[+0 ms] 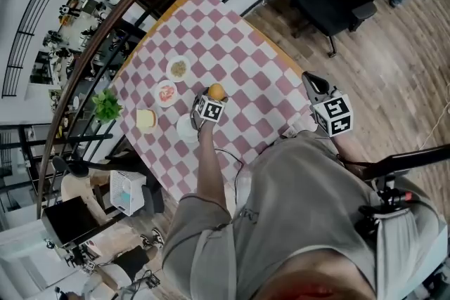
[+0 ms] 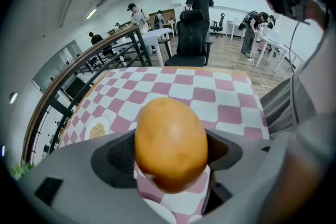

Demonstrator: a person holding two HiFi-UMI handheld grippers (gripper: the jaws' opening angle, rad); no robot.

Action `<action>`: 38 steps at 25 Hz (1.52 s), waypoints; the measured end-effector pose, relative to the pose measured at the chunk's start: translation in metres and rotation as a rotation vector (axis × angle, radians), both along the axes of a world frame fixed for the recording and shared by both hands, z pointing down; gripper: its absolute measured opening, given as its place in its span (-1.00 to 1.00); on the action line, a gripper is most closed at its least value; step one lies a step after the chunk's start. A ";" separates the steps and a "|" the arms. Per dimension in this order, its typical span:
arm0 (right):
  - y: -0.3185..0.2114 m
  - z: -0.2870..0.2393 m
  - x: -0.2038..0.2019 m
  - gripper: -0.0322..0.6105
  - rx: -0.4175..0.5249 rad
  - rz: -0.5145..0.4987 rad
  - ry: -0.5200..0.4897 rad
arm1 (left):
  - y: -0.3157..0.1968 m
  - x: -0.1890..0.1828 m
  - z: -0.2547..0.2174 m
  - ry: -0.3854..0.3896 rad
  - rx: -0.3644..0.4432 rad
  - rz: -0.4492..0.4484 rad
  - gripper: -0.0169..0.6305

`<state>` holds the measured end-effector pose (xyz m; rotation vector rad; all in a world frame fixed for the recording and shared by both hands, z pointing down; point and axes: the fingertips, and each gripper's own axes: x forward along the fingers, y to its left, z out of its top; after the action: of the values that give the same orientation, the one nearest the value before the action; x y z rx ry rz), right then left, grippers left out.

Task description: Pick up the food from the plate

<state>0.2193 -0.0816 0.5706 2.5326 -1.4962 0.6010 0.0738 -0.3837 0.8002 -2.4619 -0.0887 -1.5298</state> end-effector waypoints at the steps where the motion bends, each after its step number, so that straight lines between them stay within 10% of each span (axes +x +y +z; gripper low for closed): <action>1: 0.000 0.001 0.000 -0.85 -0.004 -0.001 -0.002 | 0.000 -0.002 0.012 -0.030 -0.003 -0.003 0.20; 10: 0.016 0.012 0.005 -0.85 -0.047 0.030 -0.016 | 0.010 -0.021 0.111 -0.264 -0.116 -0.025 0.20; 22: 0.030 0.013 0.016 -0.85 -0.050 0.075 -0.033 | 0.022 -0.031 0.134 -0.342 -0.248 -0.133 0.42; 30: -0.006 0.011 0.012 -0.85 -0.042 -0.064 -0.037 | 0.022 -0.027 0.051 -0.150 -0.307 -0.193 0.44; 38: -0.096 -0.006 -0.020 -0.85 0.012 -0.340 0.014 | 0.002 -0.037 -0.126 0.404 -0.246 -0.310 0.44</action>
<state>0.1995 -0.1775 0.5649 2.2075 -1.8699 0.5202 0.0367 -0.3816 0.6738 -3.0493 0.1968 -1.1431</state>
